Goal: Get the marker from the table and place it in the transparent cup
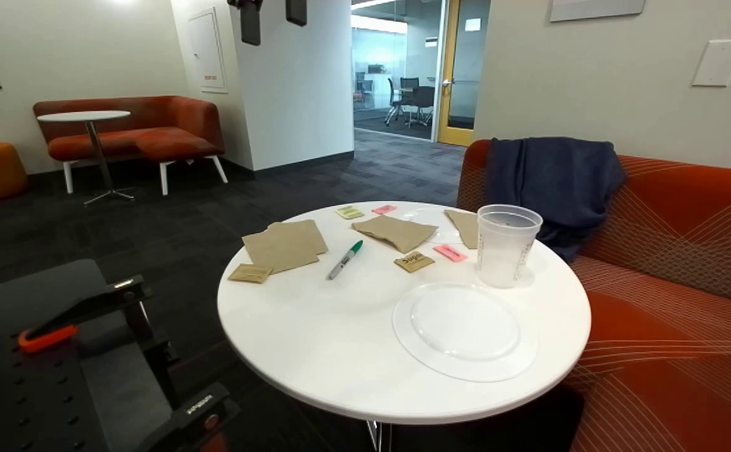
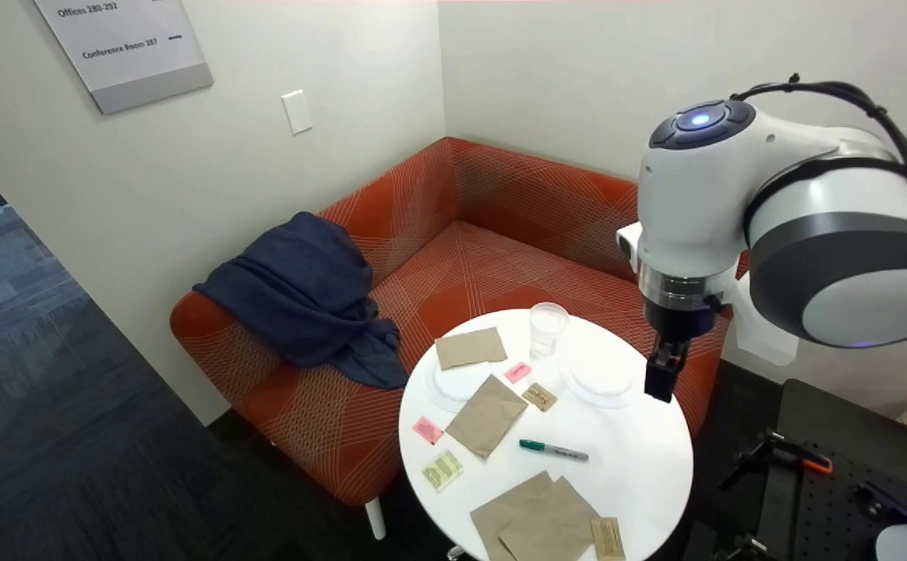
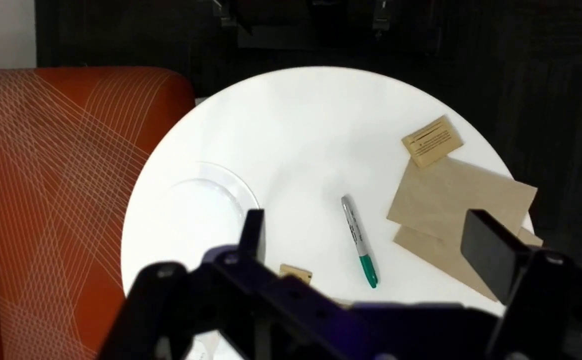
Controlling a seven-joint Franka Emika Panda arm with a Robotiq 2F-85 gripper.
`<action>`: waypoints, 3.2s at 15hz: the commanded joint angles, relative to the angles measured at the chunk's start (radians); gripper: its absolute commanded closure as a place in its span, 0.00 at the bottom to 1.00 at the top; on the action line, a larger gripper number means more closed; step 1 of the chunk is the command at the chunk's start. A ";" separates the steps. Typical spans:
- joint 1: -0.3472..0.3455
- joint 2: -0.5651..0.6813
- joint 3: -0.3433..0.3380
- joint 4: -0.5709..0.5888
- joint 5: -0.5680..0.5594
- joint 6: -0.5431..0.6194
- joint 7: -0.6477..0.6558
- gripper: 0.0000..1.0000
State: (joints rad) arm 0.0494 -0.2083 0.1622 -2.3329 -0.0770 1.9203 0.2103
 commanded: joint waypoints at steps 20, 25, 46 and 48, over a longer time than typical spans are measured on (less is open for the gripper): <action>0.001 0.285 -0.108 -0.088 -0.070 0.515 -0.302 0.00; 0.002 0.278 -0.108 -0.102 -0.078 0.493 -0.284 0.00; -0.062 0.468 -0.082 -0.183 0.050 0.893 -0.581 0.00; -0.047 0.497 -0.094 -0.174 0.012 0.916 -0.547 0.00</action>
State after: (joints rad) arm 0.0048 0.2528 0.0678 -2.5113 -0.0277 2.7862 -0.3506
